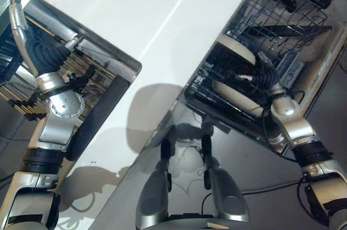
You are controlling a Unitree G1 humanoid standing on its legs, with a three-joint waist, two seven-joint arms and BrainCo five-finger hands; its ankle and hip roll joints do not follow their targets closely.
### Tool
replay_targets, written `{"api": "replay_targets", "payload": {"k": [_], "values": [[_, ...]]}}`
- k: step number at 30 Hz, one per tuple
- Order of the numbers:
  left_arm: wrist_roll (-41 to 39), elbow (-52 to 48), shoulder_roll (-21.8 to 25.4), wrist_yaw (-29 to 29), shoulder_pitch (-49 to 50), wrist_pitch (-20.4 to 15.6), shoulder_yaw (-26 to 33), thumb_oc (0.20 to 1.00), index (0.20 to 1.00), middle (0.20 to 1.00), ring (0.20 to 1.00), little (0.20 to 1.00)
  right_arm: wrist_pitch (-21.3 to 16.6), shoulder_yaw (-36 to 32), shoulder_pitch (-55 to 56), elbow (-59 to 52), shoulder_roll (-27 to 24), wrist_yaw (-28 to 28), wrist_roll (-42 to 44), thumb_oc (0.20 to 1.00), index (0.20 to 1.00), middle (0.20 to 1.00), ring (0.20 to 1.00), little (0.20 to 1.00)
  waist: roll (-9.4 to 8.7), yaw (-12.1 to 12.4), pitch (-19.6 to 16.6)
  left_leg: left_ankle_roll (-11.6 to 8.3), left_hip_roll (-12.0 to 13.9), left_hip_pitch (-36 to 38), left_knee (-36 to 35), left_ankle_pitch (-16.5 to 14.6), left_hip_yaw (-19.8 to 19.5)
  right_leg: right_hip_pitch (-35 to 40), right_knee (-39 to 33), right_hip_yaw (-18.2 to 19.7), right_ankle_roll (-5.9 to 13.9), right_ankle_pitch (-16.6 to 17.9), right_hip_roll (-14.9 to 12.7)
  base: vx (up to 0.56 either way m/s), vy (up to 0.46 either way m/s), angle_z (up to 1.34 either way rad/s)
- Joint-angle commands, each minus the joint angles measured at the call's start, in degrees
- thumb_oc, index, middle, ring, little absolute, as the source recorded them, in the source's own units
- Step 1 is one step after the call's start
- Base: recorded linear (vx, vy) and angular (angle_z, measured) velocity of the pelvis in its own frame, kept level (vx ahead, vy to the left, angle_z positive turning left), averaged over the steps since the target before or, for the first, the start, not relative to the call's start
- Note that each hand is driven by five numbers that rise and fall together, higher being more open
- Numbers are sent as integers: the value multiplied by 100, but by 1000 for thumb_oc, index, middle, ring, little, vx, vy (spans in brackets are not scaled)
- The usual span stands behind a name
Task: Pick up plates and place into dishwasher.
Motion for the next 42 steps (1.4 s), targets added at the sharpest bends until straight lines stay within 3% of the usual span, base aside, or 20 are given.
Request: {"api": "replay_targets", "payload": {"k": [1,19,32,42], "values": [[253,-171,-376,92,373,-333,453,1000,1000,1000,1000,1000,-294,-290,455,-539,-99,-238,-287,1000,1000,1000,1000,1000,31,-235,-598,-8,255,-219,188,28,125,-358,665,263,482,-357,-546,39,55,-8],[386,-292,-1042,112,1284,-576,645,1000,1000,1000,1000,1000,-385,-1233,1472,-1464,251,-783,-5,1000,1000,1000,1000,1000,231,-560,-720,36,177,140,417,-160,320,-101,730,586,499,-424,-650,38,75,-9],[317,-222,-1292,339,1424,-678,530,1000,1000,1000,1000,1000,-981,-1411,1707,-1228,708,-1845,660,1000,1000,1000,1000,1000,394,-672,-539,49,111,160,541,-203,366,-118,781,699,500,-413,-763,1,82,-6],[204,-163,-1392,514,1269,-592,217,1000,1000,1000,1000,1000,-1431,-1372,1427,-991,916,-2052,1444,1000,1000,1000,1000,1000,531,-642,-255,53,-13,-199,973,-311,307,-402,957,807,508,-375,-922,-21,94,-2]]}}
